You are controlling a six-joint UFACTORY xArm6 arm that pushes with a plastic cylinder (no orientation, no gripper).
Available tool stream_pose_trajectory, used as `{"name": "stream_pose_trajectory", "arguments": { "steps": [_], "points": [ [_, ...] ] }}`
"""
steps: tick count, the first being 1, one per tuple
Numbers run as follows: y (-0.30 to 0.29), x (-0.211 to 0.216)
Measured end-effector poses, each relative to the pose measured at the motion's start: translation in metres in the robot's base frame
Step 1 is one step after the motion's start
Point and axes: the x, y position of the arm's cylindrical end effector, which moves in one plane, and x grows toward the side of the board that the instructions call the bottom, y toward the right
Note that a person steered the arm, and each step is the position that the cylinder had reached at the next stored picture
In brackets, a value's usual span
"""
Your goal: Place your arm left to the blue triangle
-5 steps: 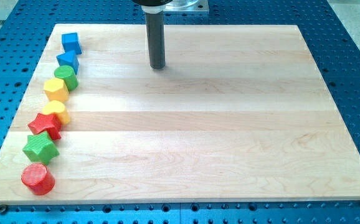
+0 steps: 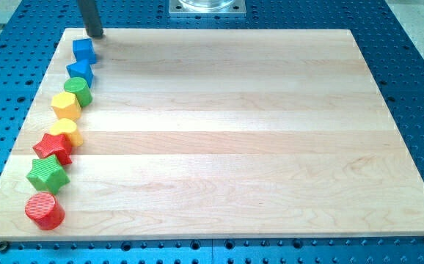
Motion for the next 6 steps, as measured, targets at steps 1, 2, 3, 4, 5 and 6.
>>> {"name": "stream_pose_trajectory", "arguments": {
  "steps": [1,2,3,4,5,6],
  "points": [
    [-0.029,0.0],
    [-0.069,0.0],
    [-0.071,0.021],
    [-0.066,0.105],
    [-0.056,0.142],
    [-0.056,0.154]
  ]
}}
